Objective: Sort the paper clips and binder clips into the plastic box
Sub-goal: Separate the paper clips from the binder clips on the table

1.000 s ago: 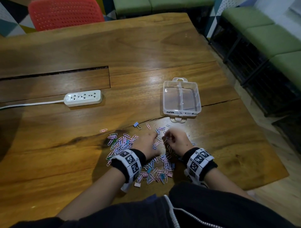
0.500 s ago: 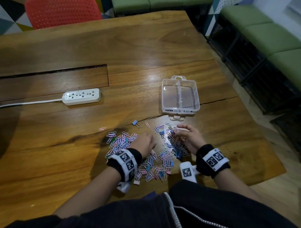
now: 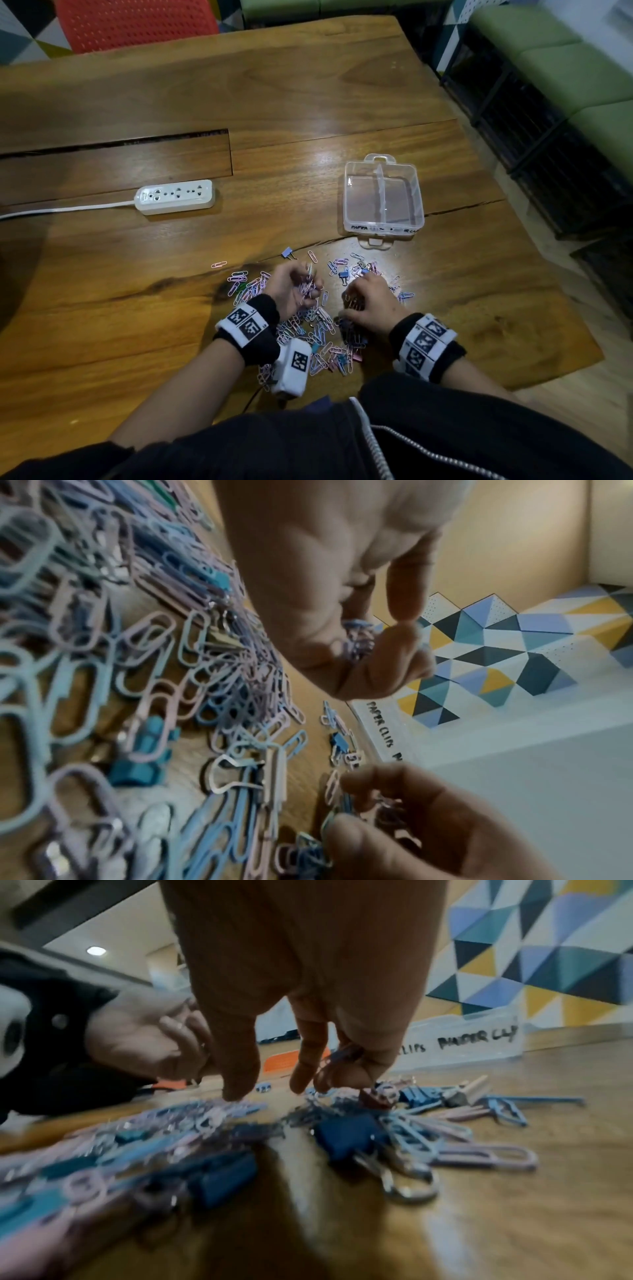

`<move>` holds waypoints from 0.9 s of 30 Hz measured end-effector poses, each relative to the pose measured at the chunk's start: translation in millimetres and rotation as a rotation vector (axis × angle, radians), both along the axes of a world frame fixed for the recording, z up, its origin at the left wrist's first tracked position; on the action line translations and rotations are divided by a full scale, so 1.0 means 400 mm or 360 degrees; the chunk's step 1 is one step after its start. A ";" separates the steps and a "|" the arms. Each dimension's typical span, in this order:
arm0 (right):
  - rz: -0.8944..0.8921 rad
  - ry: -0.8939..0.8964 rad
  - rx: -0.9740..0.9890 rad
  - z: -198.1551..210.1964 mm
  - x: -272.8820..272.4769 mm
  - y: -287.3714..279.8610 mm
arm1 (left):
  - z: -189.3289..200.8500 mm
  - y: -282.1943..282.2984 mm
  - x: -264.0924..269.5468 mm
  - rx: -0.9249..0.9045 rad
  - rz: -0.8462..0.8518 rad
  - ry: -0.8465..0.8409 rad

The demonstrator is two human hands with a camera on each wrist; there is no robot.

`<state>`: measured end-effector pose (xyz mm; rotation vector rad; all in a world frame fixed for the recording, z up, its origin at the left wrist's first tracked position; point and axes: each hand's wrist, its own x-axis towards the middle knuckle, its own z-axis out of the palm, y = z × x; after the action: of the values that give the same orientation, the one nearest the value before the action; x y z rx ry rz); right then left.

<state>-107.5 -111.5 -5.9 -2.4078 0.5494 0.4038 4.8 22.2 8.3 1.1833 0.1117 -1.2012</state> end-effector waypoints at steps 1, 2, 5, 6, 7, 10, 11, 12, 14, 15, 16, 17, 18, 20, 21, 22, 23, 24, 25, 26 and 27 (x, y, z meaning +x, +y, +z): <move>0.0063 0.0045 -0.0044 -0.005 -0.003 0.004 | 0.002 -0.002 -0.003 0.0029 -0.0016 -0.0007; 0.0107 0.0057 -0.0064 -0.005 -0.003 0.007 | 0.003 -0.003 -0.005 0.0086 -0.0046 -0.0036; 0.0187 0.0014 -0.0085 0.001 -0.002 0.011 | 0.000 -0.005 -0.003 0.0341 -0.0249 -0.0316; 0.0210 0.0006 -0.0096 0.005 0.000 0.009 | -0.002 -0.003 -0.001 0.0420 -0.0336 -0.0438; 0.0226 0.0018 -0.0111 0.008 0.002 0.007 | -0.004 0.002 0.002 0.0484 -0.0422 -0.0551; 0.0225 0.0060 -0.0137 0.009 0.009 -0.003 | 0.002 0.022 0.007 0.0668 -0.0706 -0.0932; 0.0202 0.0063 -0.0130 0.009 0.010 -0.005 | 0.003 0.029 0.009 0.0756 -0.0824 -0.1150; 0.0172 0.0074 -0.0115 0.009 0.013 -0.007 | 0.003 0.037 0.011 0.0843 -0.0950 -0.1374; 0.0146 0.0108 -0.0096 0.009 0.017 -0.008 | 0.002 0.046 0.016 0.1030 -0.1171 -0.1761; 0.0143 0.0115 -0.0095 0.010 0.018 -0.008 | -0.001 0.048 0.019 0.1126 -0.1238 -0.1887; 0.0123 0.0116 -0.0085 0.013 0.019 -0.007 | -0.003 0.049 0.022 0.1198 -0.1277 -0.1951; 0.0070 0.0091 -0.0036 0.017 0.018 -0.006 | -0.007 0.051 0.024 0.1233 -0.1311 -0.1972; -0.0036 0.0044 0.0077 0.022 0.016 -0.006 | -0.012 0.052 0.027 0.1230 -0.1367 -0.1983; -0.0334 -0.0084 0.0414 0.034 0.010 -0.009 | -0.021 0.054 0.028 0.1195 -0.1566 -0.2009; -0.0467 -0.0154 0.0544 0.040 0.007 -0.014 | -0.024 0.055 0.027 0.1198 -0.1651 -0.2033; -0.0570 -0.0215 0.0620 0.047 0.004 -0.020 | -0.025 0.056 0.026 0.1207 -0.1687 -0.2064; -0.0659 -0.0266 0.0713 0.052 0.002 -0.027 | -0.026 0.056 0.024 0.1217 -0.1673 -0.2097; -0.0745 -0.0309 0.0850 0.056 0.000 -0.033 | -0.026 0.057 0.023 0.1219 -0.1635 -0.2139; -0.0840 -0.0329 0.1033 0.062 -0.003 -0.038 | -0.027 0.058 0.021 0.1210 -0.1599 -0.2188; -0.0950 -0.0324 0.1250 0.066 -0.005 -0.040 | -0.028 0.058 0.018 0.1206 -0.1582 -0.2226; -0.1056 -0.0296 0.1460 0.070 -0.007 -0.043 | -0.030 0.057 0.015 0.1209 -0.1590 -0.2250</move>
<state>-110.2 -128.5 21.9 -1.2765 0.8105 0.0886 10.8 44.9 -3.8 2.6872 -1.3174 -0.8126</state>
